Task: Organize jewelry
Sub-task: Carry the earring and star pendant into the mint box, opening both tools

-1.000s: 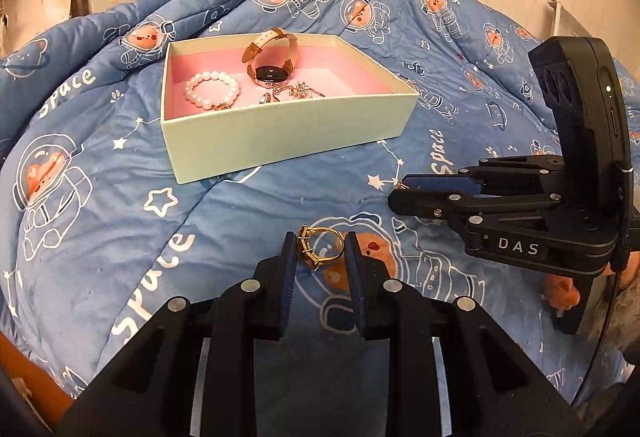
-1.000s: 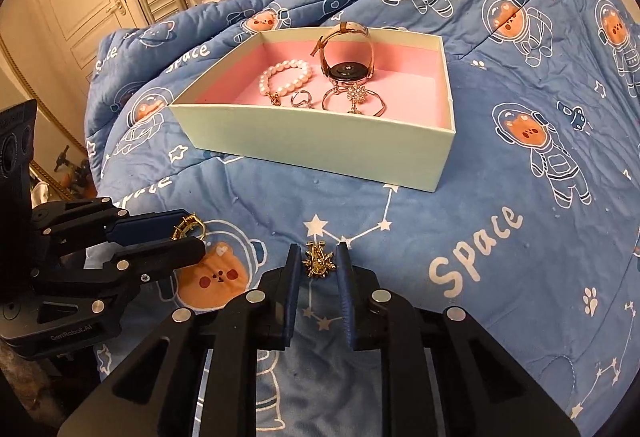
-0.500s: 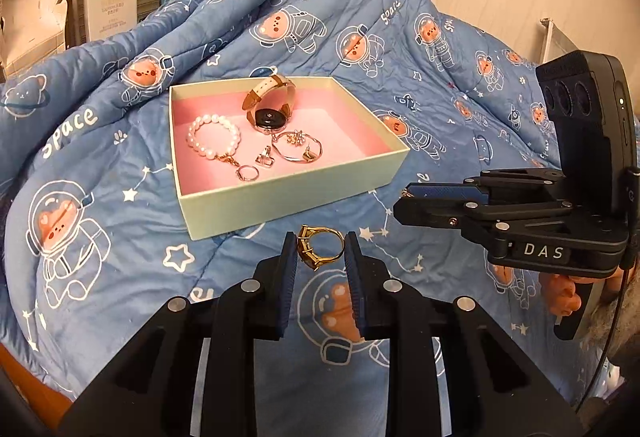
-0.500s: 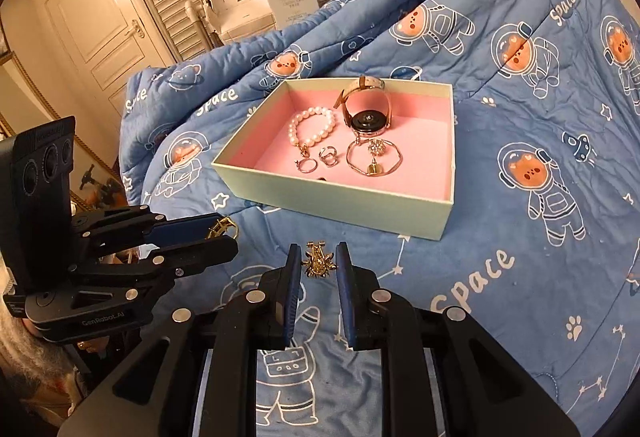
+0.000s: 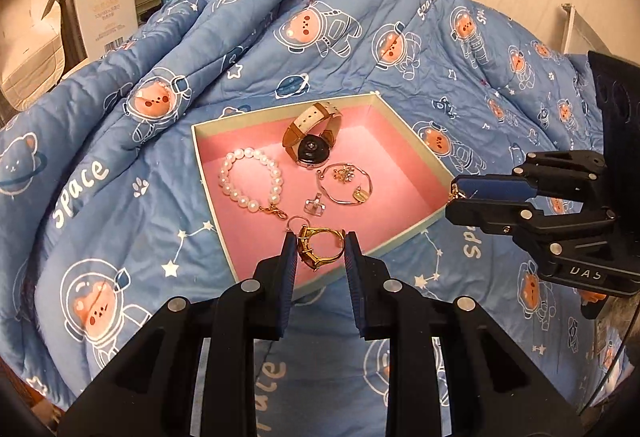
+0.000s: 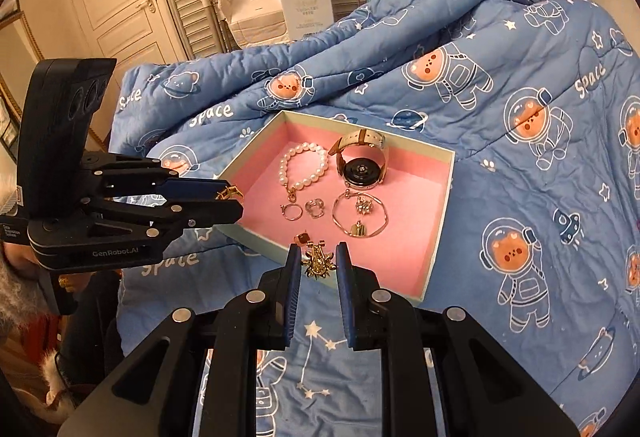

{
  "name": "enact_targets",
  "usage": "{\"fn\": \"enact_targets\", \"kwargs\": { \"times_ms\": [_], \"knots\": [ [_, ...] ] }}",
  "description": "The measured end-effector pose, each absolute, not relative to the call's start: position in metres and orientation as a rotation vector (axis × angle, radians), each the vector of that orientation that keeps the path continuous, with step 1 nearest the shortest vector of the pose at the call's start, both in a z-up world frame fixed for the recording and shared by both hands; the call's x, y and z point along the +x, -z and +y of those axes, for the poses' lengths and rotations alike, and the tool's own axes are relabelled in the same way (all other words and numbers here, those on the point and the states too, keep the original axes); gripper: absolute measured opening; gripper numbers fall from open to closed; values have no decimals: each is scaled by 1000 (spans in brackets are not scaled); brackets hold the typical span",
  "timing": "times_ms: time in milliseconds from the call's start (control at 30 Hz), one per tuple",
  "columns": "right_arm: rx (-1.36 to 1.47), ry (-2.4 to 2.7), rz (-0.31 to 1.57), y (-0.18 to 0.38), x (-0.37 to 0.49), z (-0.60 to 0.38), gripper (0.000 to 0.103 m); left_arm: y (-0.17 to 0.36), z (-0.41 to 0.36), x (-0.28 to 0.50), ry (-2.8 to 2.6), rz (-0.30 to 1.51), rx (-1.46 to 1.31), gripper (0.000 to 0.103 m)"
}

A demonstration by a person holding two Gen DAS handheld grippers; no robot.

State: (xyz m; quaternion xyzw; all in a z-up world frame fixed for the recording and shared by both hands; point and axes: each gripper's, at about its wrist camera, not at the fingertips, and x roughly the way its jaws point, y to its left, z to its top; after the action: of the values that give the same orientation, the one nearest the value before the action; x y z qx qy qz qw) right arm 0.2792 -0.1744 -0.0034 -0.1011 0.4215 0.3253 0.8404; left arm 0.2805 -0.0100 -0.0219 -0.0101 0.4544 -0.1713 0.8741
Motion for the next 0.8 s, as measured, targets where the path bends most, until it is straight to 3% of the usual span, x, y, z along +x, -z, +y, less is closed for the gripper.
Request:
{"fn": "enact_targets", "kwargs": {
  "times_ms": [800],
  "knots": [
    [-301, -692, 1176, 49, 358, -146, 17, 56, -21, 371, 378, 1135, -84, 25]
  ]
}}
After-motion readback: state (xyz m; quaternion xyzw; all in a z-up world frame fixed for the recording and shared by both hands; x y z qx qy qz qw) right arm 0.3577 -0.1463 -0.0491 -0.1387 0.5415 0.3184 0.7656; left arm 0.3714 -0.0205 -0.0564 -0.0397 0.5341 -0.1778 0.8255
